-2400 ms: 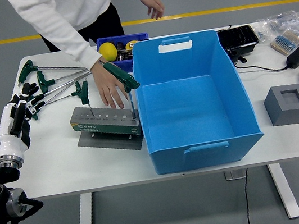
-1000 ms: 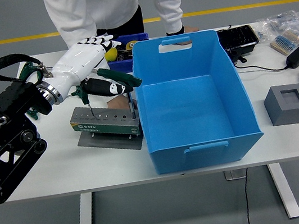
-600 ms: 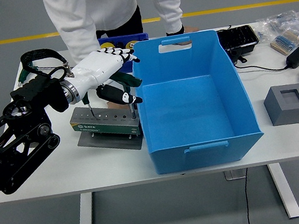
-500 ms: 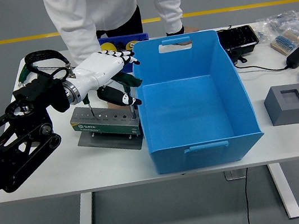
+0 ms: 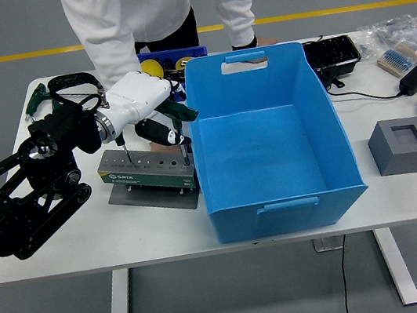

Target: Lift tool from toolbox,place it in box,lift tool from toolbox,place it in box

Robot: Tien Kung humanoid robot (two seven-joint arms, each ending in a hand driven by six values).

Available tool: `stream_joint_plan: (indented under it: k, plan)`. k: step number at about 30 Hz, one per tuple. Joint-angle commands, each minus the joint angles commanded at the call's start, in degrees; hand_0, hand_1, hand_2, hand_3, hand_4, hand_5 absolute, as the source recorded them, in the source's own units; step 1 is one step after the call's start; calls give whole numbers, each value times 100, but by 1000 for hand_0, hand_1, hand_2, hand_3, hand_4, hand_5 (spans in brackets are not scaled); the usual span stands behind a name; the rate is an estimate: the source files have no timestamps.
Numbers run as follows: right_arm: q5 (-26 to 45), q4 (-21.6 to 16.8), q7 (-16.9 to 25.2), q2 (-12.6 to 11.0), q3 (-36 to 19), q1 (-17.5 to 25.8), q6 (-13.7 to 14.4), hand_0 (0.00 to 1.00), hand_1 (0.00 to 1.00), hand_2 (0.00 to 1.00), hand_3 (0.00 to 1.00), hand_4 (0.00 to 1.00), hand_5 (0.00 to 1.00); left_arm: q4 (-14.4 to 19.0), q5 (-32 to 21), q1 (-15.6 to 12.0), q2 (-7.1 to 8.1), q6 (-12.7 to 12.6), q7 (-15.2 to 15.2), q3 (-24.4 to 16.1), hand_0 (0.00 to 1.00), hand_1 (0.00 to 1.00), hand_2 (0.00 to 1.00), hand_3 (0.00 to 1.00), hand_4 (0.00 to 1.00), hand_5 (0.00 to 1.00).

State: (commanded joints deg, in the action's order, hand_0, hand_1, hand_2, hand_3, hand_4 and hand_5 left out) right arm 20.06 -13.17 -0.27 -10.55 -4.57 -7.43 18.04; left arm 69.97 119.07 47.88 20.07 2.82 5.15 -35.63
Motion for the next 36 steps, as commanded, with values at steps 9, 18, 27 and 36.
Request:
stream_joint_plan:
  k: [9, 18, 27, 36]
  plan:
    - [-58, 1, -17, -11, -30, -13, 8, 697, 668, 729, 557, 791, 690, -133, -80, 45, 37, -186, 8, 192, 433, 288, 335, 480, 998, 647]
    - [-55, 1, -21, -11, -35, -14, 12, 696, 668, 729, 558, 792, 690, -225, -156, 107, 52, -222, 18, 307, 426, 275, 303, 424, 998, 660]
    - [-53, 0, -17, -16, -32, -23, 13, 697, 669, 729, 558, 793, 691, -405, -465, 114, -2, -420, 32, 325, 382, 173, 200, 249, 998, 672]
    - [-37, 2, -10, -9, -25, -7, 15, 697, 668, 730, 559, 794, 691, -557, -779, 114, -13, -508, 50, 430, 374, 140, 174, 206, 998, 678]
